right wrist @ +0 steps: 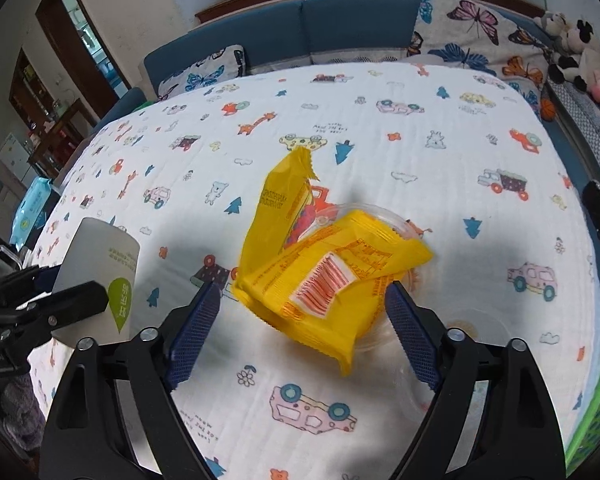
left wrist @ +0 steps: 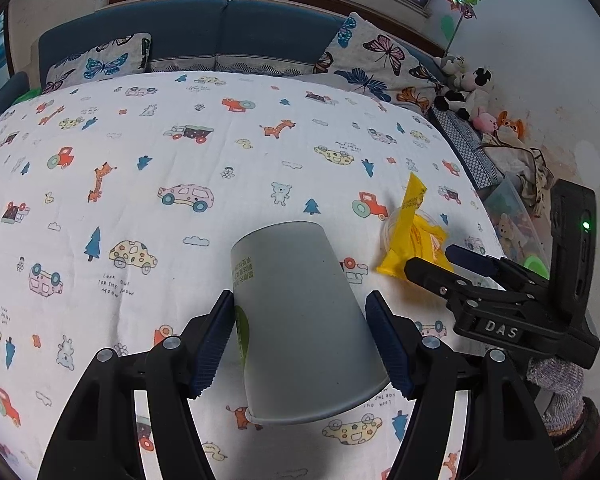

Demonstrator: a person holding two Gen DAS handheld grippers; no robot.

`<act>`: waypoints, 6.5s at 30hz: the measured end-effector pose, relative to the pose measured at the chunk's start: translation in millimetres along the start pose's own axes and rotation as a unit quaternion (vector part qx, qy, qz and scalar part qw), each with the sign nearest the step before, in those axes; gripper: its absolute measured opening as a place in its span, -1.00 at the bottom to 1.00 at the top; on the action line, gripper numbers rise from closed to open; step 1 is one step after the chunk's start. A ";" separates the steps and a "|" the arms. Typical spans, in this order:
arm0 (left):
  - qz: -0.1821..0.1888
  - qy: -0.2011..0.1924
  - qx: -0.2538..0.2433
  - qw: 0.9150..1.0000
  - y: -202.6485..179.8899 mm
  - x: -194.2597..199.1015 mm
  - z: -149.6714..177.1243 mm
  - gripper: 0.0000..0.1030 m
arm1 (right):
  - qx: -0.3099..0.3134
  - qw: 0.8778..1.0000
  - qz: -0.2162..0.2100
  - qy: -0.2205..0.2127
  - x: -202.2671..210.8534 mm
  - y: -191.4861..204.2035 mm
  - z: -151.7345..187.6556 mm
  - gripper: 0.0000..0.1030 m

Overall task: Collect trash
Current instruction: 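Grasp the yellow snack bag with the right tool, then carry the yellow snack bag to the green basket and open the right tool, then lower the white paper cup into the green basket and open the left tool, then grasp the orange-labelled food container with the right tool while the left tool reaches the clear lid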

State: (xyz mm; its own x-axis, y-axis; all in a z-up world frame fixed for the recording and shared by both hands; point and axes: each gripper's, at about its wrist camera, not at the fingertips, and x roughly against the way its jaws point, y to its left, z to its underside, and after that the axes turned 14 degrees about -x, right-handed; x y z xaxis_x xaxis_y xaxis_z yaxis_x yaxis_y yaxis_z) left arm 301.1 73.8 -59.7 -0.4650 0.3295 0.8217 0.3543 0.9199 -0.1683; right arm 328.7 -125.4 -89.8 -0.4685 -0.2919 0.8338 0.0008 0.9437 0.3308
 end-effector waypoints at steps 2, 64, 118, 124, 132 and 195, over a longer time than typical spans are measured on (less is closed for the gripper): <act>0.001 0.001 0.002 1.000 1.5 0.1 1.3 0.25 | 0.000 1.000 0.004 -0.001 -2.6 1.6 -0.4 0.66; 0.080 -0.017 -0.132 0.988 -182.8 26.9 3.0 0.25 | -0.095 0.986 0.028 -0.136 200.0 -173.0 98.7 0.22; 0.160 0.067 -0.282 0.944 -450.1 -95.6 -7.0 0.31 | -0.224 0.954 0.100 -0.170 274.1 -344.5 188.7 0.55; 0.169 0.064 -0.291 0.940 -451.8 -93.7 -2.4 0.40 | -0.226 0.955 0.095 -0.168 273.8 -345.6 190.5 0.55; 0.158 0.052 -0.272 0.948 -423.8 -81.0 -2.7 0.40 | -0.216 0.958 0.088 -0.166 270.3 -332.9 187.3 0.55; -0.071 -0.028 -0.143 0.987 -89.2 -18.3 -10.3 0.46 | 0.072 0.995 0.037 -0.063 56.3 -78.4 49.7 0.57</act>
State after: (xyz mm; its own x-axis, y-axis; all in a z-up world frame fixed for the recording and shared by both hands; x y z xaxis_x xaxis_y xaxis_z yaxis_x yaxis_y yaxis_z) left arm 286.4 -16.5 -54.1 -0.5676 0.2210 0.7931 0.4935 0.8624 0.1128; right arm 258.3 -208.1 -90.8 -0.5794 -0.2065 0.7884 -0.0817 0.9772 0.1959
